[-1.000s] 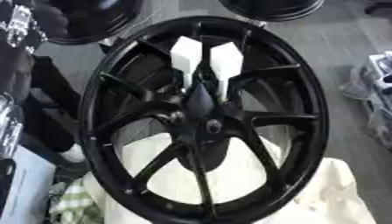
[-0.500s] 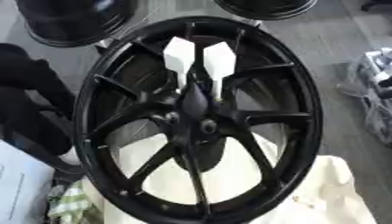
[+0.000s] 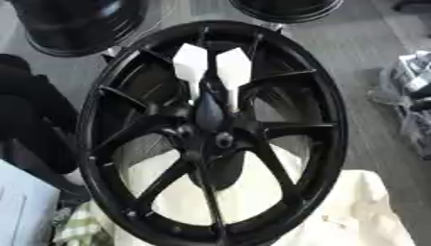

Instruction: Pull the pin out of the wheel hub.

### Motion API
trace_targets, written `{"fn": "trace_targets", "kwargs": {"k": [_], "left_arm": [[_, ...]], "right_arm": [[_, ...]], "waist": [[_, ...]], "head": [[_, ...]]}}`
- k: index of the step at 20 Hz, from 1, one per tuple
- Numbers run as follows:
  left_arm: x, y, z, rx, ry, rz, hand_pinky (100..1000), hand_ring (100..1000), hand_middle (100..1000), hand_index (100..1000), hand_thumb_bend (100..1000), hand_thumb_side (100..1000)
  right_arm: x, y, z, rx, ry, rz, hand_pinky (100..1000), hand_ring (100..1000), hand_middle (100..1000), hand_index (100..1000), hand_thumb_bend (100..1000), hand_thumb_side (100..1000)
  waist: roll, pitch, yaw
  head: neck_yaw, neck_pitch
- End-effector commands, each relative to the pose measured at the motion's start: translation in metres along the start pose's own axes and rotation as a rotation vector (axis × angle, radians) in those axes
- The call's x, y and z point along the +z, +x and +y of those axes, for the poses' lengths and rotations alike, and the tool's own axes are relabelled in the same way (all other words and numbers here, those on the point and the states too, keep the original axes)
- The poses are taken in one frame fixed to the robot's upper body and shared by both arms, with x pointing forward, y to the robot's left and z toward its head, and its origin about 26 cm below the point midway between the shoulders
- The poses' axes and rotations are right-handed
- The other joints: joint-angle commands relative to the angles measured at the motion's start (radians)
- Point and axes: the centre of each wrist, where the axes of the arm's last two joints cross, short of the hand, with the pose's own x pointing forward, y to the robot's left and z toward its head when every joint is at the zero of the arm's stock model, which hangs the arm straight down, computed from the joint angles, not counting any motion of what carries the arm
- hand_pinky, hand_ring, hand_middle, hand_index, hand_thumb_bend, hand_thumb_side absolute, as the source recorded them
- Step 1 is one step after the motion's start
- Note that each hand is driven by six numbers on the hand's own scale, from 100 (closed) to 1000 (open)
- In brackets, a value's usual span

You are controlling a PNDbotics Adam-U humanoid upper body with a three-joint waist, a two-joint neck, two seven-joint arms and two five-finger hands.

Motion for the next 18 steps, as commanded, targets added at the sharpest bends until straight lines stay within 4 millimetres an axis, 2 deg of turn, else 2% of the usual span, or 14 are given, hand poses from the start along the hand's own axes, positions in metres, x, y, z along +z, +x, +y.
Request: {"fn": "trace_targets", "kwargs": {"k": [1,5,11,15,16,18], "left_arm": [[0.000,-0.004,-0.002,-0.090,-0.145,0.010,839,786,760,837,100,610],[-0.012,-0.007,-0.021,-0.141,-0.302,-0.022,843,788,763,837,100,636],[-0.043,-0.018,-0.028,-0.227,-0.415,-0.085,846,792,767,839,100,653],[-0.060,-0.030,-0.031,-0.275,-0.480,-0.099,857,807,777,849,100,661],[-0.063,-0.032,-0.029,-0.283,-0.525,-0.098,861,812,781,853,100,652],[-0.069,-0.032,-0.012,-0.265,-0.664,-0.083,873,825,788,859,100,678]], "right_arm": [[-0.001,0.008,-0.006,0.048,0.013,-0.009,592,653,535,805,100,707],[0.000,0.007,-0.006,0.059,0.013,-0.001,592,654,535,805,100,707],[0.001,0.006,-0.006,0.058,0.012,-0.001,592,654,535,805,100,704],[0.001,0.006,-0.005,0.052,0.015,-0.002,593,654,535,805,100,705],[0.001,0.006,-0.005,0.051,0.015,-0.002,593,654,535,805,100,705],[0.001,0.006,-0.005,0.047,0.015,-0.001,593,654,535,806,100,705]], "waist": [[0.001,-0.024,-0.003],[0.006,-0.028,0.002],[0.002,-0.031,0.005],[-0.001,-0.031,0.002],[-0.002,-0.031,0.002],[-0.004,-0.031,0.002]], "head": [[-0.006,-0.015],[-0.018,-0.014],[-0.058,-0.027],[-0.060,-0.023],[-0.059,-0.021],[-0.058,-0.019]]}}
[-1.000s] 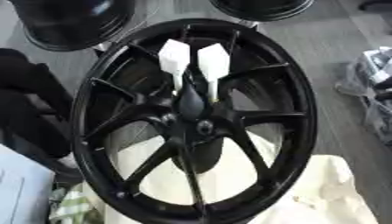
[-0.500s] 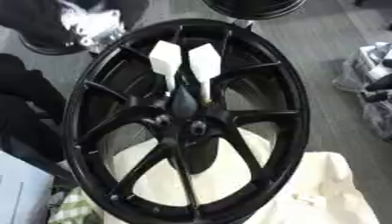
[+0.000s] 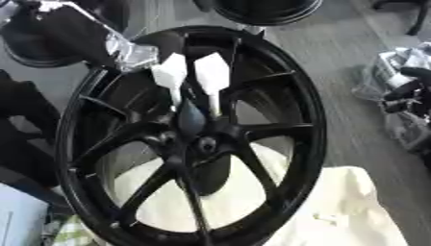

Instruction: Pull the pin out of the wheel hub.

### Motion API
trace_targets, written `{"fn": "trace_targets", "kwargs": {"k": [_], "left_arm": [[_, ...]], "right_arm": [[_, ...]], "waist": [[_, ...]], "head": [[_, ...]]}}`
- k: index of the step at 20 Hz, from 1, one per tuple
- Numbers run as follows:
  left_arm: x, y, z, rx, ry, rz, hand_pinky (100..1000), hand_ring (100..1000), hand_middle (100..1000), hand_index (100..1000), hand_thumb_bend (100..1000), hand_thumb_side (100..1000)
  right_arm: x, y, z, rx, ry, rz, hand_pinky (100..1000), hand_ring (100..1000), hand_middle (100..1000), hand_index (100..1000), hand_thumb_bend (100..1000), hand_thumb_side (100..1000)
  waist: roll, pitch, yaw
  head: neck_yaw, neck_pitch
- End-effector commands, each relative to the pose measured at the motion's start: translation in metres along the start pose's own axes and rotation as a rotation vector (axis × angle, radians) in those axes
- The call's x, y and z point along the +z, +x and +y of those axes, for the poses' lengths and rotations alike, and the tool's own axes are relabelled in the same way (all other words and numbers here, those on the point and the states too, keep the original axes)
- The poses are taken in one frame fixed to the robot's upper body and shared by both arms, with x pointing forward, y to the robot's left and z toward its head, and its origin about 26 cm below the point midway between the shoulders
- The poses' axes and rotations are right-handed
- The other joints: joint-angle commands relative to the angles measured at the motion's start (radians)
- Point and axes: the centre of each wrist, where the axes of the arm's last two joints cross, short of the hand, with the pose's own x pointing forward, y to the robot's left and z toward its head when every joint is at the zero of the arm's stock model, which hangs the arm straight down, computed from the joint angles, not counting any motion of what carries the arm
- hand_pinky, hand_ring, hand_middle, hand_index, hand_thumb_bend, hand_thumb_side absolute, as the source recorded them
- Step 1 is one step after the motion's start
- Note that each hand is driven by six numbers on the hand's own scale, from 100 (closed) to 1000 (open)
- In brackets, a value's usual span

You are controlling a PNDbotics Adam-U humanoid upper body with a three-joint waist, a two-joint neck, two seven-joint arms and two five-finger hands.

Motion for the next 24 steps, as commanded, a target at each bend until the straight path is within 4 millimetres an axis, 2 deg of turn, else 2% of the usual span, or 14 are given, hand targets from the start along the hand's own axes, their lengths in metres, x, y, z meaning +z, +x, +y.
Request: {"fn": "trace_targets", "kwargs": {"k": [1,4,7,10,14,18,21,24], "left_arm": [[0.011,-0.007,0.028,0.006,-0.126,0.005,880,833,793,861,100,689],[0.011,-0.009,0.029,0.029,-0.160,0.004,895,849,803,868,100,699],[0.009,-0.015,0.026,0.023,-0.178,0.017,907,860,812,870,101,619],[0.006,-0.024,0.020,0.011,-0.199,0.031,911,865,816,876,188,676],[0.003,-0.034,0.015,-0.010,-0.219,0.038,933,879,804,862,383,794],[-0.003,-0.042,0.009,-0.048,-0.251,0.040,954,888,775,836,482,804],[-0.008,-0.048,0.003,-0.074,-0.282,0.045,970,898,774,842,521,815],[-0.010,-0.055,-0.005,-0.095,-0.318,0.060,983,910,789,863,574,789]], "right_arm": [[-0.003,0.008,-0.005,0.026,0.012,-0.019,593,654,535,806,100,706],[-0.003,0.008,-0.005,0.028,0.017,-0.017,593,654,535,806,100,708],[-0.003,0.008,-0.004,0.031,0.020,-0.014,593,655,535,806,100,705],[-0.003,0.007,-0.004,0.032,0.024,-0.013,594,655,535,806,100,710],[-0.004,0.007,-0.003,0.034,0.027,-0.010,594,655,535,806,100,711],[-0.004,0.007,-0.003,0.034,0.031,-0.010,594,655,535,806,100,714],[-0.005,0.007,-0.003,0.032,0.033,-0.007,594,654,534,806,100,715],[-0.005,0.008,-0.003,0.030,0.033,-0.008,594,653,534,805,100,714]], "waist": [[-0.010,-0.028,0.000],[-0.009,-0.028,-0.001],[-0.009,-0.029,-0.003],[-0.010,-0.029,-0.004],[-0.009,-0.029,-0.007],[-0.009,-0.029,-0.010],[-0.009,-0.029,-0.012],[-0.008,-0.029,-0.014]], "head": [[-0.001,-0.007],[-0.001,-0.004],[0.001,-0.004],[0.003,-0.004],[0.008,-0.004],[0.012,-0.003],[0.014,-0.002],[0.016,-0.001]]}}
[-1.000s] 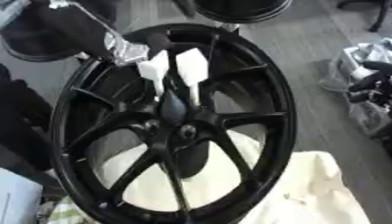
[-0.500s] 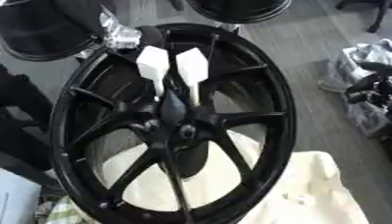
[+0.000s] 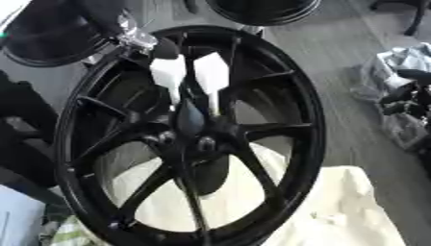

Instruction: Pull the pin out of the wheel hub.

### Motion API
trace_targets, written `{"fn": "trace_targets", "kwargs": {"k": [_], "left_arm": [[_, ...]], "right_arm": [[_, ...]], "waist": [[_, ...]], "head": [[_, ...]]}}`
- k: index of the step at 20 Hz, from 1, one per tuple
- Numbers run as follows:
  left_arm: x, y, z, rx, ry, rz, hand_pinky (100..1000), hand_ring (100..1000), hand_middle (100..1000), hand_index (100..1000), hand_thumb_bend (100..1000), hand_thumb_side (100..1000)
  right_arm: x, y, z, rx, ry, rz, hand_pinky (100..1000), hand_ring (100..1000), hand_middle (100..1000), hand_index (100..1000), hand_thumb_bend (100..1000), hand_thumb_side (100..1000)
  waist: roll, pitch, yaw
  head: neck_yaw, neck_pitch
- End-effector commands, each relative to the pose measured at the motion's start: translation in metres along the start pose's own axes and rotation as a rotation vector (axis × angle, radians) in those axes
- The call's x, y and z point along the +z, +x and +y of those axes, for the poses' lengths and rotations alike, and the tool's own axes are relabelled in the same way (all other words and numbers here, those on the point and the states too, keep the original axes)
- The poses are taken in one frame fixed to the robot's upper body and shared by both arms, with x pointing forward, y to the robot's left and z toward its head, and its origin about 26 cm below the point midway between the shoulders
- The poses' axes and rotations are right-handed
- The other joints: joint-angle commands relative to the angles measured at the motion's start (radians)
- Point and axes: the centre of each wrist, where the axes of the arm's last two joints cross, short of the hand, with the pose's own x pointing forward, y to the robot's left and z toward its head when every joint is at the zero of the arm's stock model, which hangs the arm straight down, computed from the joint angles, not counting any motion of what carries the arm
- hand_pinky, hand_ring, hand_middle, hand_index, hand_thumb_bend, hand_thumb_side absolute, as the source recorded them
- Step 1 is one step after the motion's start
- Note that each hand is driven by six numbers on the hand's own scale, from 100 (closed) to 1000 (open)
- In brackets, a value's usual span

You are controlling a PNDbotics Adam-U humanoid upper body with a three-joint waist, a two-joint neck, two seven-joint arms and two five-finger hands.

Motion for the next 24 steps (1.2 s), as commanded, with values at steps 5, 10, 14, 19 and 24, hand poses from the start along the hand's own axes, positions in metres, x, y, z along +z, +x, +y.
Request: {"fn": "trace_targets", "kwargs": {"k": [5,10,14,19,24], "left_arm": [[0.001,-0.017,-0.003,-0.192,-0.220,-0.065,990,917,798,880,588,730],[-0.002,-0.027,-0.020,-0.196,-0.270,-0.078,988,918,795,879,572,805],[-0.003,-0.032,-0.028,-0.197,-0.292,-0.083,987,917,793,874,580,814],[-0.003,-0.039,-0.037,-0.195,-0.324,-0.068,987,917,793,873,597,826],[-0.002,-0.043,-0.043,-0.192,-0.342,-0.059,986,916,792,867,615,825]], "right_arm": [[-0.004,0.009,-0.006,0.033,0.012,-0.016,594,652,533,805,100,715],[-0.004,0.009,-0.006,0.034,0.010,-0.011,594,651,532,805,100,719],[-0.004,0.008,-0.006,0.035,0.010,-0.010,593,651,532,805,100,720],[-0.004,0.008,-0.006,0.035,0.010,-0.007,593,649,531,803,100,722],[-0.004,0.008,-0.006,0.035,0.009,-0.003,593,647,530,802,100,726]], "waist": [[-0.005,-0.029,-0.003],[-0.005,-0.027,-0.005],[-0.005,-0.027,-0.005],[-0.005,-0.027,-0.007],[-0.005,-0.026,-0.007]], "head": [[0.006,-0.001],[0.011,0.005],[0.016,0.006],[0.021,0.008],[0.020,0.011]]}}
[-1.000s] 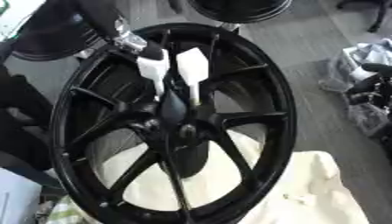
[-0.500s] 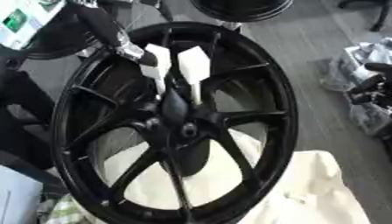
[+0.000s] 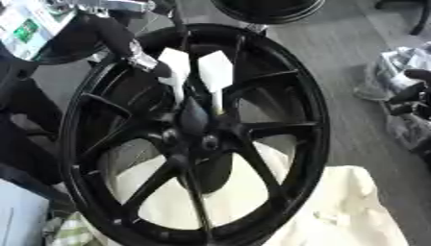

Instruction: Pull the pin out of the wheel hub.

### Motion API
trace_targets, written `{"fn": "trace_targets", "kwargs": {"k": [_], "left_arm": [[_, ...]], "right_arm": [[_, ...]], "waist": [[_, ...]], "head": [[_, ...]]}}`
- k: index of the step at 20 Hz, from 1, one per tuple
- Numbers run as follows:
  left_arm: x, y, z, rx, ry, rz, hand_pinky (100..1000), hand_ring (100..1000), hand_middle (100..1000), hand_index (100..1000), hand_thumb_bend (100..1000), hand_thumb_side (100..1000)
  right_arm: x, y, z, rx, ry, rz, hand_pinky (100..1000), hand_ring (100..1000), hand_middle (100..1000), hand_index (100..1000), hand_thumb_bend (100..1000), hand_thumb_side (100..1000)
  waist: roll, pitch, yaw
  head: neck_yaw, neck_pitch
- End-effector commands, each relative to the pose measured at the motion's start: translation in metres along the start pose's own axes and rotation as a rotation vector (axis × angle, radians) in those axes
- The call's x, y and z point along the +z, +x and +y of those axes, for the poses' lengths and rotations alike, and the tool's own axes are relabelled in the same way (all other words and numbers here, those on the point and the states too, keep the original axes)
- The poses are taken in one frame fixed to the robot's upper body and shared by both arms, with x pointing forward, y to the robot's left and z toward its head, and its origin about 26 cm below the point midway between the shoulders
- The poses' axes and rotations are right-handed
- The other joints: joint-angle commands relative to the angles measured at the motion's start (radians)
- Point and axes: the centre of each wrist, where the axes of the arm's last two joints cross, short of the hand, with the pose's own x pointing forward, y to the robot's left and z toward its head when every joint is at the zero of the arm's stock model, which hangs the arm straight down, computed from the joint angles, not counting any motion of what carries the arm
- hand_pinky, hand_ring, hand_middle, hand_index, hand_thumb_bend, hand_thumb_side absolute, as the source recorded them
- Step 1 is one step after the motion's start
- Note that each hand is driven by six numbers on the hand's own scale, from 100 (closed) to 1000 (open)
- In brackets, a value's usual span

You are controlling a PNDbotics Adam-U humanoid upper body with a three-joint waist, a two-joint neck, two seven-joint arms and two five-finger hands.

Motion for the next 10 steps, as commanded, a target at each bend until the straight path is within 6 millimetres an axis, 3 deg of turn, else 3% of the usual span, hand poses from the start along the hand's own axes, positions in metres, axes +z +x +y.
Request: {"fn": "trace_targets", "kwargs": {"k": [1,10], "left_arm": [[0.0066,-0.0044,0.0073,-0.207,-0.259,-0.168,985,916,791,865,616,819],[0.0026,-0.0074,-0.0025,-0.202,-0.288,-0.166,973,906,780,855,598,804]], "right_arm": [[-0.0028,0.0075,-0.0059,0.037,0.008,-0.008,593,647,530,802,100,726],[-0.0031,0.0068,-0.0062,0.035,0.008,-0.004,594,646,529,801,100,730]], "waist": [[-0.006,-0.026,-0.001],[-0.005,-0.026,-0.004]], "head": [[0.003,0.001],[0.002,-0.002]]}}
